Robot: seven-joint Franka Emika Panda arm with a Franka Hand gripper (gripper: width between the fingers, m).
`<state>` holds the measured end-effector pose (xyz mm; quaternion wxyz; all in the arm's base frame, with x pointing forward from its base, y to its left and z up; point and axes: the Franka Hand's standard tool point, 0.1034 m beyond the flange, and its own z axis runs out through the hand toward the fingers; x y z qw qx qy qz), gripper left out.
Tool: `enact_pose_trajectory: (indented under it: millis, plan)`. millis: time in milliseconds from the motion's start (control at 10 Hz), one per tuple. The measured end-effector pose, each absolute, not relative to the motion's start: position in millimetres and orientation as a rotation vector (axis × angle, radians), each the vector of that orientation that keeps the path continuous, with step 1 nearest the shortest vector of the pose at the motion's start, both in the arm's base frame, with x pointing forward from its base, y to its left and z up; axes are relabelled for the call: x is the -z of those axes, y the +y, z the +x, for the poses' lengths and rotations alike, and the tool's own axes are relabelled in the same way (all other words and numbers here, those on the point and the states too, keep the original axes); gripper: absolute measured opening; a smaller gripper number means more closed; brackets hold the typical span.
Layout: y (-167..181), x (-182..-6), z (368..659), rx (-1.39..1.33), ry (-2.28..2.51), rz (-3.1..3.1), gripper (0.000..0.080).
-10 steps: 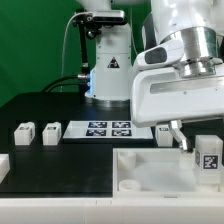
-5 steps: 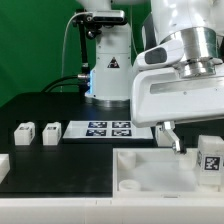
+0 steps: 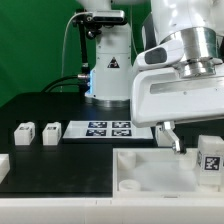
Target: Assemble one leg
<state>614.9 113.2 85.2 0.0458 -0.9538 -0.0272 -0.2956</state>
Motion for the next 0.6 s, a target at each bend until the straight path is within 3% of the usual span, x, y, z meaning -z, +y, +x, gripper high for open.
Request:
enact_pose_trajectory:
  millis: [400,600]
  plan:
    - [119,-96.4,612,0.700,-0.033,-2.939,0.0649]
    - [124,-93.6,608,0.332,-0.009,-2.976,0.0649]
